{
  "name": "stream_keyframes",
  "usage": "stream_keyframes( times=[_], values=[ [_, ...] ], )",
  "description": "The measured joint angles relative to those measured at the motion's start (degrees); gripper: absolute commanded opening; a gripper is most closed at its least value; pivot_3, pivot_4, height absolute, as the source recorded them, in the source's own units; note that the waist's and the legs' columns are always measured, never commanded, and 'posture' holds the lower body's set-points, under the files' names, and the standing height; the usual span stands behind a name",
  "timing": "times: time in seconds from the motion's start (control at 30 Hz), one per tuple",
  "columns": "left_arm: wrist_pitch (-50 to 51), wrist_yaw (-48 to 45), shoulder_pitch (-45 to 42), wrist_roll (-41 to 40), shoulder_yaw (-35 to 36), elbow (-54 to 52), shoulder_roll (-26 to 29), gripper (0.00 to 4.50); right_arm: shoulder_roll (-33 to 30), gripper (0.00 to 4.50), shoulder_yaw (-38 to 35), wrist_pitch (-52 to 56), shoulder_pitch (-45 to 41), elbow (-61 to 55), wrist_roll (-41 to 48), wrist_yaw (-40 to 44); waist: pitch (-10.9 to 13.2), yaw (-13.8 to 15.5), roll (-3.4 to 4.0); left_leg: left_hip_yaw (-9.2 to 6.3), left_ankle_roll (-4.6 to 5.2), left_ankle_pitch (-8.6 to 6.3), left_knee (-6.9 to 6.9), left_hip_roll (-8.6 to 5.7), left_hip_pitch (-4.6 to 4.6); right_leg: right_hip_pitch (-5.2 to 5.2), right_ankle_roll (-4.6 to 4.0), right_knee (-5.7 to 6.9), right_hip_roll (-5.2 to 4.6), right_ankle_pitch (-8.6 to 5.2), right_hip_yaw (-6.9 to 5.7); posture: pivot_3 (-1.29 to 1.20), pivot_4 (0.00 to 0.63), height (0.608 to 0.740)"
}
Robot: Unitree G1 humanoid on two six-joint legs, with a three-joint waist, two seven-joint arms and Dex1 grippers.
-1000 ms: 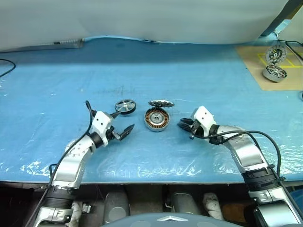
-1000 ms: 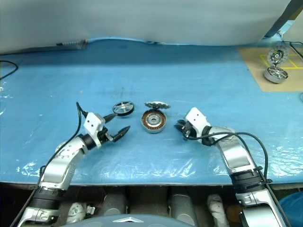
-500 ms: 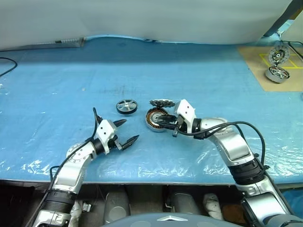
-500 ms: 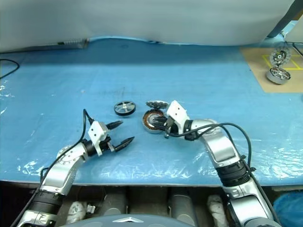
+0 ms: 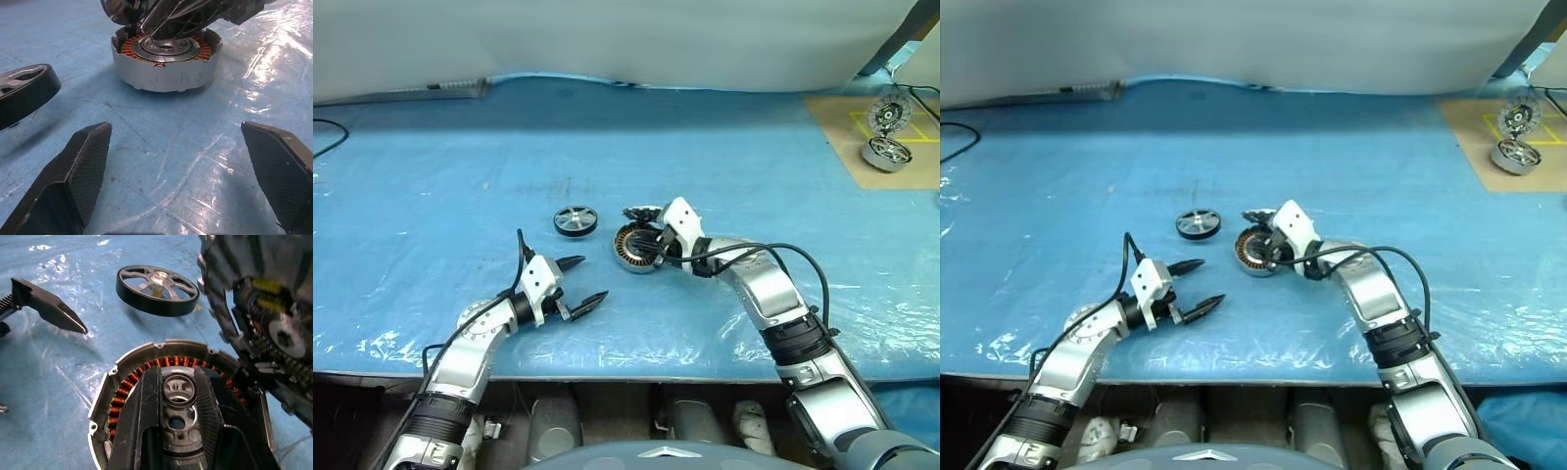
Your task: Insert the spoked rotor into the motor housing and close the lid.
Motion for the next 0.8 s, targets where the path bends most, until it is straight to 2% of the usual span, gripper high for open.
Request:
stream_keyframes(
  times=[0.53, 0.77, 0.8],
  values=[
    [-0.02, 0.37, -0.08, 0.05, -0.40, 0.06, -0.10, 4.50, -0.28, 0.56, -0.02, -0.39, 0.74, 0.56, -0.14, 0.61, 0.00, -0.03, 0.00, 0.00, 0.00, 0.00, 0.20, 0.01, 0.05, 0.01, -0.01, 0.27, -0.01, 0.00, 0.04, 0.00, 0.150, 0.740],
    [0.02, 0.80, -0.14, 0.08, -0.80, 0.06, -0.11, 4.50, 1.45, 2.95, -0.46, -0.39, 0.44, 1.43, -0.05, -0.60, 0.00, 0.00, 0.00, 0.00, 0.00, 0.00, 0.22, 0.00, 0.09, 0.02, -0.01, 0.30, -0.02, 0.00, 0.05, 0.00, 0.150, 0.740],
    [0.04, 0.86, -0.14, 0.07, -0.80, 0.05, -0.11, 4.50, 1.26, 2.95, -0.55, -0.07, 0.45, 1.33, 0.03, -0.53, 0.00, 0.00, 0.00, 0.00, 0.00, 0.00, 0.22, 0.00, 0.08, 0.02, -0.01, 0.30, -0.02, 0.00, 0.05, 0.00, 0.150, 0.740]
  ],
)
